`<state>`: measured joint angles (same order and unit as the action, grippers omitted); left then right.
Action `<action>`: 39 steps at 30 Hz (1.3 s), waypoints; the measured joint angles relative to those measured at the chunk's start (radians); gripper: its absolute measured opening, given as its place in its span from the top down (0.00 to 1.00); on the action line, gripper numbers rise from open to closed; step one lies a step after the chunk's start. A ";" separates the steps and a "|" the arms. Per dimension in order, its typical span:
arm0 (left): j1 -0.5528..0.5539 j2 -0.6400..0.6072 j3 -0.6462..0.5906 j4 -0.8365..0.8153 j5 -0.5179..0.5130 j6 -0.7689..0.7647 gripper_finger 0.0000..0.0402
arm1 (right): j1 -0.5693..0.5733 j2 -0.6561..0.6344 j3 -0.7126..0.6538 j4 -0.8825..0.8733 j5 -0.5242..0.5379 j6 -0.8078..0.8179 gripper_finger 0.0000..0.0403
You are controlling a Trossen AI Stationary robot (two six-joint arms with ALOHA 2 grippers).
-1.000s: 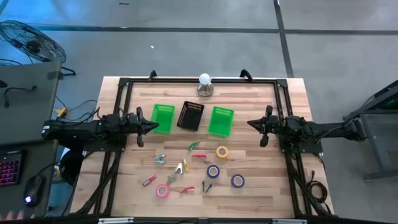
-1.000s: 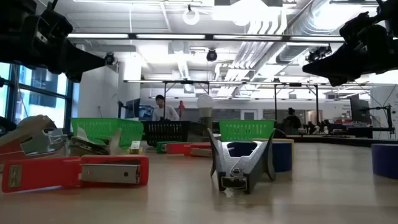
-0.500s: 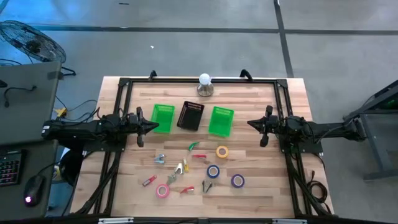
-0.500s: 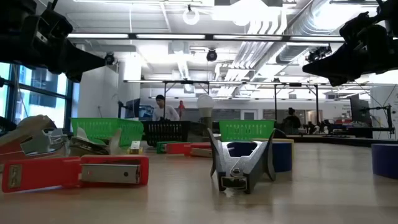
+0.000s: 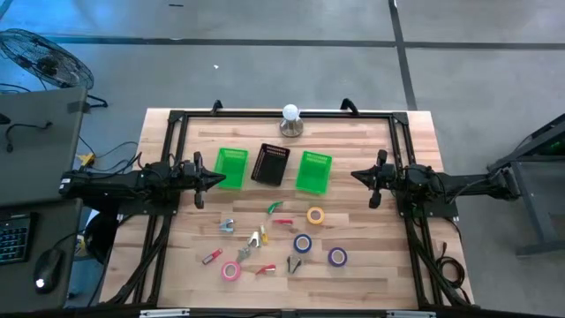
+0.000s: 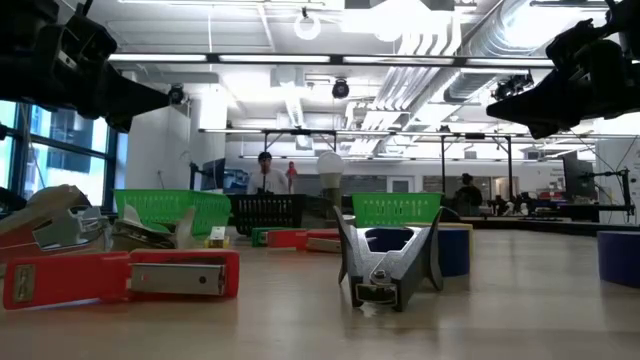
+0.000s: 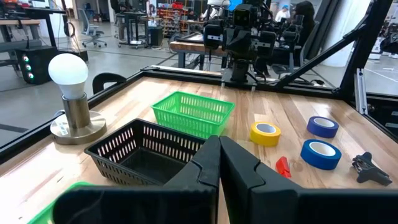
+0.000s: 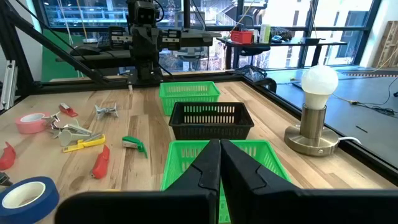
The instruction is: Pick and place Stapler, Stapler remover, tape
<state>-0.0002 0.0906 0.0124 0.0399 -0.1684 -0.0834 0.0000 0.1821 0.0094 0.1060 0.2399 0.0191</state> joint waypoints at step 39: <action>0.000 0.000 0.018 -0.011 -0.052 -0.034 1.00 | 0.001 0.002 0.000 0.117 -0.097 0.059 0.99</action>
<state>-0.0002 0.0906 0.0303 0.0292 -0.2208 -0.1170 0.0006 0.1841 0.0097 0.2231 0.1432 0.0784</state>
